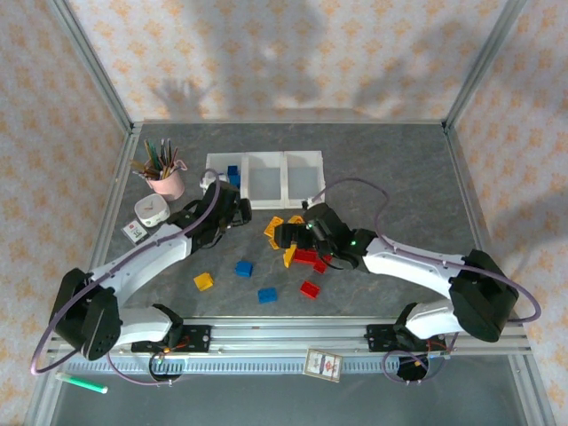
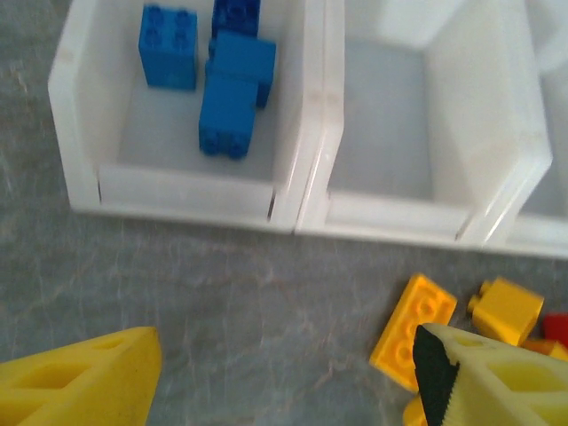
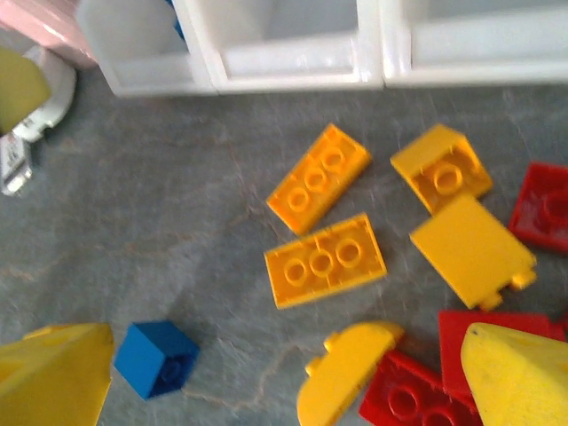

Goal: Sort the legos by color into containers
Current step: Pick up the lego from the middle-left of the table.

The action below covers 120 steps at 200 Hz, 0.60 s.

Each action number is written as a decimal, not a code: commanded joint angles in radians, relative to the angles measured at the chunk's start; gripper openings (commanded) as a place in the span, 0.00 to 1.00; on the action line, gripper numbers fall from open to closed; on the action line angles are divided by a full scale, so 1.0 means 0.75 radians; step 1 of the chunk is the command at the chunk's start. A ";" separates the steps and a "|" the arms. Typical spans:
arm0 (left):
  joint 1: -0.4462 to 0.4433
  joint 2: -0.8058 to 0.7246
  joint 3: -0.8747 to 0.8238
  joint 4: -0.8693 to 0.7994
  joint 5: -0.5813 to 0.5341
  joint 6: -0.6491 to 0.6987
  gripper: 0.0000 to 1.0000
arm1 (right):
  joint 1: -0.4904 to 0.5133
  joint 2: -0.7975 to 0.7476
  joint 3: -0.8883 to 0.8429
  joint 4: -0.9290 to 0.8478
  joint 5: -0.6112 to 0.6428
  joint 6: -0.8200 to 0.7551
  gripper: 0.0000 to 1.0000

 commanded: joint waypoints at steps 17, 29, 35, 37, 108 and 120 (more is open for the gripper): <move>-0.072 -0.131 -0.136 -0.132 0.071 -0.117 0.78 | 0.094 -0.031 -0.073 0.056 0.013 0.041 1.00; -0.100 -0.160 -0.179 -0.146 0.090 -0.145 0.78 | 0.125 -0.027 -0.110 0.101 -0.005 0.042 1.00; -0.113 -0.171 -0.199 -0.153 0.093 -0.162 0.79 | 0.135 -0.024 -0.126 0.121 -0.015 0.046 1.00; -0.117 -0.175 -0.206 -0.155 0.093 -0.166 0.79 | 0.136 -0.021 -0.132 0.128 -0.018 0.052 1.00; -0.273 -0.136 -0.341 -0.072 0.177 -0.280 0.81 | 0.154 0.005 -0.195 0.197 0.011 0.105 1.00; -0.293 -0.116 -0.347 -0.062 0.170 -0.286 0.81 | 0.155 -0.006 -0.204 0.201 0.019 0.106 1.00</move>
